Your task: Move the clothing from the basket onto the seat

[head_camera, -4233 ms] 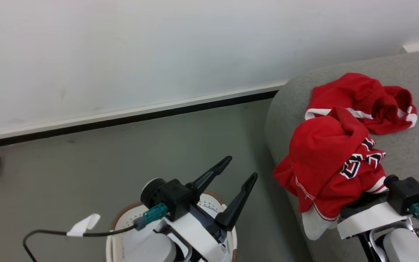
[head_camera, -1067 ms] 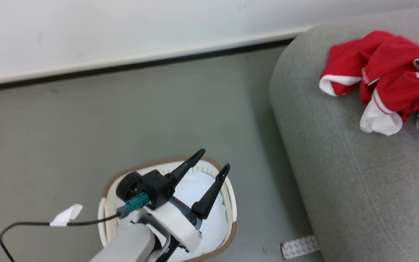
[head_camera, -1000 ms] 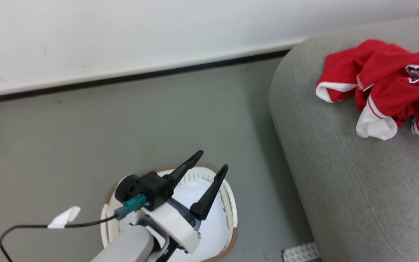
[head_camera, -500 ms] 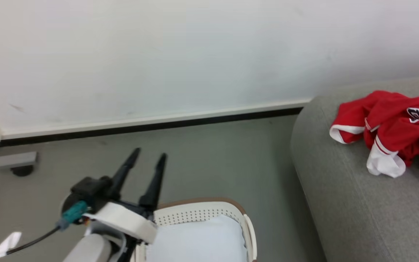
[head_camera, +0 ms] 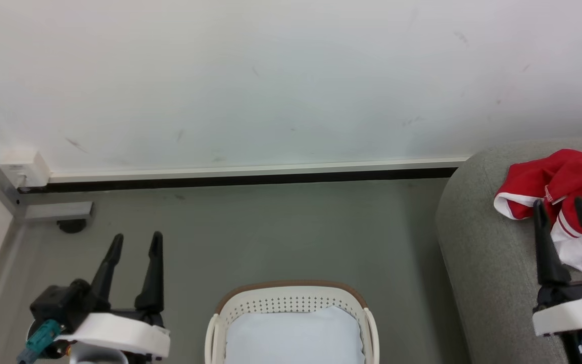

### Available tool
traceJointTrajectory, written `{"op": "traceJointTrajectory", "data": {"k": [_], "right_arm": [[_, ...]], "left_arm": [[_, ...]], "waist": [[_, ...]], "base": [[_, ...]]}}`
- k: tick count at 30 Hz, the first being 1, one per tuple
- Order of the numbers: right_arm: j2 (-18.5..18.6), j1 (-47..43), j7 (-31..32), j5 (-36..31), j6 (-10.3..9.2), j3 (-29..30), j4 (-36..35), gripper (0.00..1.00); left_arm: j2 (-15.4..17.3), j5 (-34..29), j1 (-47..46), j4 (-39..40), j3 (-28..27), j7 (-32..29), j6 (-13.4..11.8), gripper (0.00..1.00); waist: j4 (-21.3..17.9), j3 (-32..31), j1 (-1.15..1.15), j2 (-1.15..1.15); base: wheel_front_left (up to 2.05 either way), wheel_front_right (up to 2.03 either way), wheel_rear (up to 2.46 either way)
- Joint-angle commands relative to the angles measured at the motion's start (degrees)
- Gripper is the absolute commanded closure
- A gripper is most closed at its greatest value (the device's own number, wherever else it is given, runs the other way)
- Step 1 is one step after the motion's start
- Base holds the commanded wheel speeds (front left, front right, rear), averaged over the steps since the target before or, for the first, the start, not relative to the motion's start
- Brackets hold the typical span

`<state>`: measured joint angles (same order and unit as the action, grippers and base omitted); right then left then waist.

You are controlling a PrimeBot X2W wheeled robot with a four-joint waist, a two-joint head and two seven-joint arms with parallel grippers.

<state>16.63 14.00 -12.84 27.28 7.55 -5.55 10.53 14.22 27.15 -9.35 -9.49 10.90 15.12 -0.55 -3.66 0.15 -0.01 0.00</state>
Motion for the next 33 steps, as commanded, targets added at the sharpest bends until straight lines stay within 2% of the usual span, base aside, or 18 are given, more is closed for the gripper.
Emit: {"op": "traceJointTrajectory", "data": {"k": [1,7,11,20,33], "right_arm": [[-1.6,-2.3,-1.3,-2.1,-0.13,0.7,0.5,0.00],[-7.5,-7.1,-2.3,-7.7,-0.13,1.2,-1.7,0.00],[-10.5,-9.0,-2.3,-8.8,-0.13,1.5,-2.6,0.00],[-12.4,-9.2,-2.4,-9.2,-0.13,1.1,-1.2,0.00],[-13.1,-7.2,-2.4,-9.7,-0.13,-0.8,1.1,0.00]], "left_arm": [[-1.2,-2.8,1.9,0.6,-2.0,0.0,0.6,0.00],[-7.0,-8.6,5.8,1.1,-8.7,0.0,3.6,0.00],[-9.2,-11.8,7.6,0.5,-11.1,0.0,5.4,0.00],[-10.9,-14.8,7.9,-1.1,-13.5,0.0,7.5,0.00],[-11.2,-15.0,6.8,-2.2,-13.3,0.0,8.1,0.00]], "waist": [[0.4,0.0,0.01,0.00],[0.8,-0.1,0.01,0.00],[0.6,0.2,0.01,0.00],[-0.2,0.5,0.01,0.00],[-0.8,0.6,0.01,0.00]], "base": [[0.00,0.00,0.00],[0.00,0.00,0.00],[0.00,0.00,0.00],[0.00,0.00,0.00],[0.00,0.00,0.00]]}}
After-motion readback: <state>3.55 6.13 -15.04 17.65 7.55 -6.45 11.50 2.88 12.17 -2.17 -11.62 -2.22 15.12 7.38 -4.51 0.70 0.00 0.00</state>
